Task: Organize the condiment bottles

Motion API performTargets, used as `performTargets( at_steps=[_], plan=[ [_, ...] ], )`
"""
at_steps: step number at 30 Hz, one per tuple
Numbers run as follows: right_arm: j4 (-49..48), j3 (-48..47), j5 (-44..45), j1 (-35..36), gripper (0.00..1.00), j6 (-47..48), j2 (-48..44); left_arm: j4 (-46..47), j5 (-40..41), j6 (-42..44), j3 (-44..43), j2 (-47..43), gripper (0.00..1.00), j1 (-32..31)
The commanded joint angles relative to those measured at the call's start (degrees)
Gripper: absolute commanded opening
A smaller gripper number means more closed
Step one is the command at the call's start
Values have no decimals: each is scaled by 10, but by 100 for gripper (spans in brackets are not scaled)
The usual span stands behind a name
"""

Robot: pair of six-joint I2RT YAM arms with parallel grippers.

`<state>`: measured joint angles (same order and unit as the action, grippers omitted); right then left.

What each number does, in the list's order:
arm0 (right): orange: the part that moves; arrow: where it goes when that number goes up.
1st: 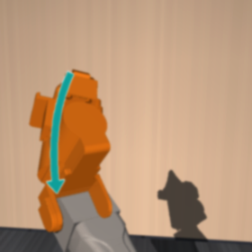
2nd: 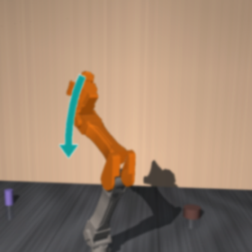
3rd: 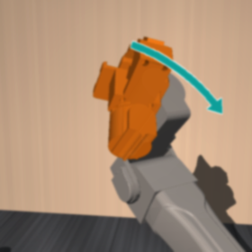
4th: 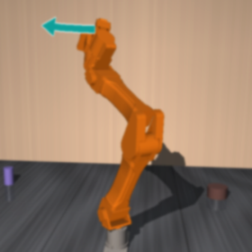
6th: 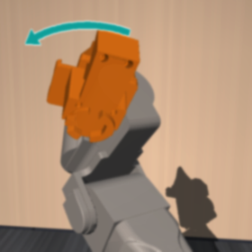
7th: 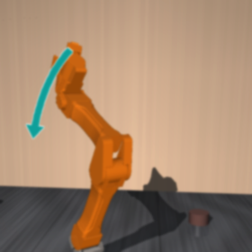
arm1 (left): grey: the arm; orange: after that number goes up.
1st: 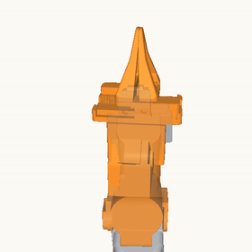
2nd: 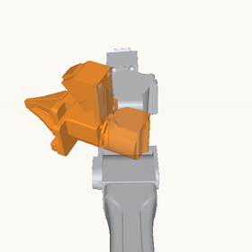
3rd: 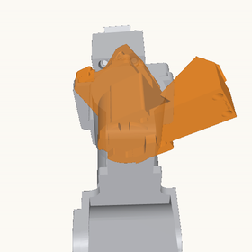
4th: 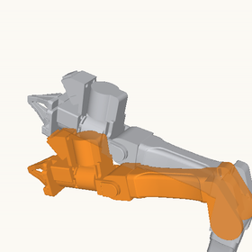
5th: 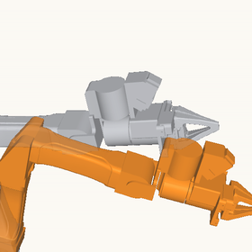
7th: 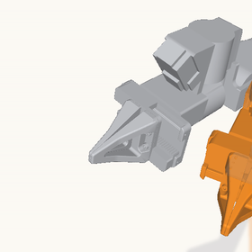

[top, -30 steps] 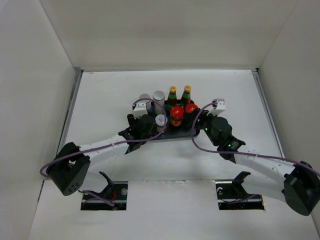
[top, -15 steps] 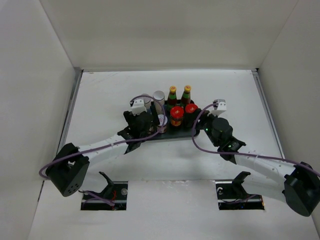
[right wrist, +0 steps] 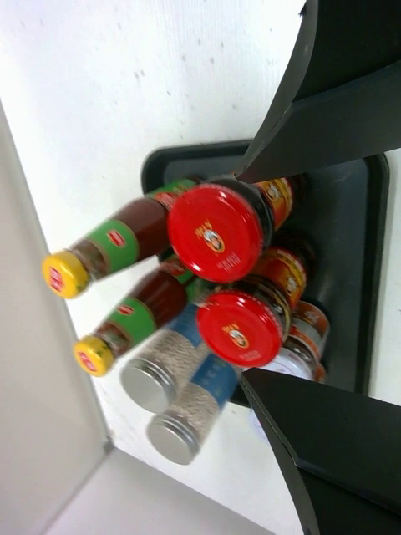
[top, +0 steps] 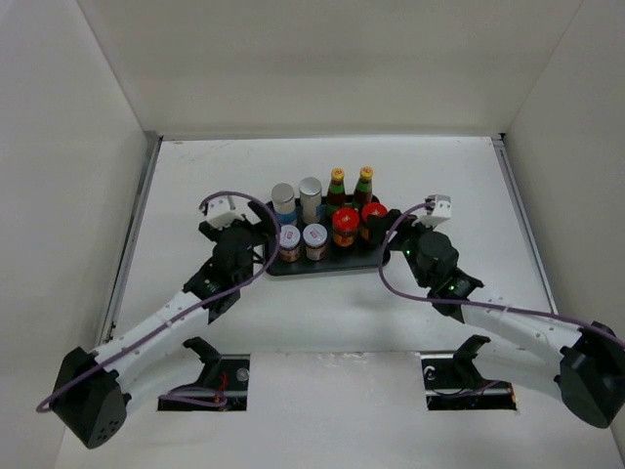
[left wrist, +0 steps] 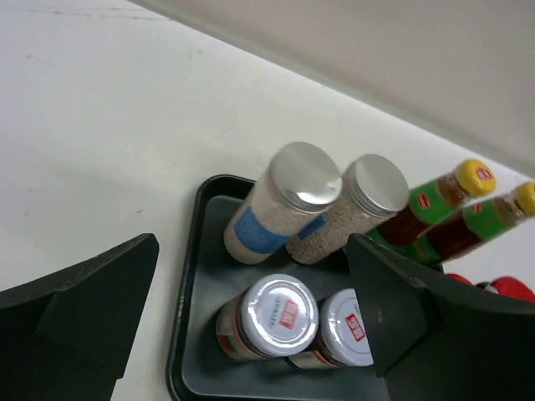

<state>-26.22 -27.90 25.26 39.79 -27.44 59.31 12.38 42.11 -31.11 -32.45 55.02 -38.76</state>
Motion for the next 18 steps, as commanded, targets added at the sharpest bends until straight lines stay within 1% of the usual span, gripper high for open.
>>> performTargets(
  at_steps=[1,4,6,8,9,10,12,13,14,15,16,18],
  plan=[
    [-27,8,66,3,100,3,-23,-23,-37,-83,50,-50,100,52],
    [-37,15,115,3,100,5,-32,-55,-107,-130,76,-73,100,115],
    [-47,17,117,4,100,6,-29,-81,-131,-158,82,-66,100,155],
    [-55,21,103,2,100,5,-24,-108,-148,-181,78,-50,100,176],
    [-59,21,90,-1,95,8,-25,-117,-155,-187,74,-41,100,177],
    [-59,21,78,-4,85,10,-28,-124,-163,-191,70,-34,100,176],
    [-52,20,65,-13,36,9,-45,-133,-182,-194,64,-26,100,174],
    [-47,20,66,-16,21,7,-59,-136,-191,-194,63,-26,100,173],
    [-39,20,72,-20,12,5,-70,-138,-198,-193,63,-30,100,173],
    [-24,17,80,-27,9,4,-81,-136,-202,-192,65,-34,100,173],
    [-3,14,92,-32,7,-3,-91,-134,-206,-190,69,-40,100,173],
    [47,5,122,-41,10,-26,-106,-130,-214,-186,72,-51,100,170]
  ],
)
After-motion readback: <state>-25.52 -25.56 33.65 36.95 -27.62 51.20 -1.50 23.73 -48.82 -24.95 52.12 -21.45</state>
